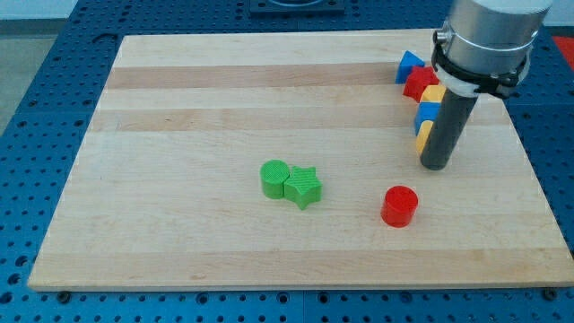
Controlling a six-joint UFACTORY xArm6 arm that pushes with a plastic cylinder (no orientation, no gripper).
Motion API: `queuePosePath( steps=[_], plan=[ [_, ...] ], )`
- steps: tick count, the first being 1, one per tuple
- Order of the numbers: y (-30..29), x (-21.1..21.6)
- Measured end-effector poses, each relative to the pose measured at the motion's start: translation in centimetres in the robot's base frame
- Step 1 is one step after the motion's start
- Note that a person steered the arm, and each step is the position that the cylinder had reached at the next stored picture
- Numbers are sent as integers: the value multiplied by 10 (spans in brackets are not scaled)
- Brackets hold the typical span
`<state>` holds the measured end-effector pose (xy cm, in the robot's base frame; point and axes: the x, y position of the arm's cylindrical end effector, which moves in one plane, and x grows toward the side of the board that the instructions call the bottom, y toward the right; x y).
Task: Move green circle closer to the bottom of yellow heart
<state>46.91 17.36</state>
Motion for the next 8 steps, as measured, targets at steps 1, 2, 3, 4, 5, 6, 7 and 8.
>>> queuePosePath(
  steps=[1,2,3,4,5,6,7,8],
  plan=[
    [0,0],
    [-6,0],
    [-46,-7],
    [-93,-28],
    [-149,-34],
    [-222,-28],
    [-253,-3],
    [-253,28]
  ],
)
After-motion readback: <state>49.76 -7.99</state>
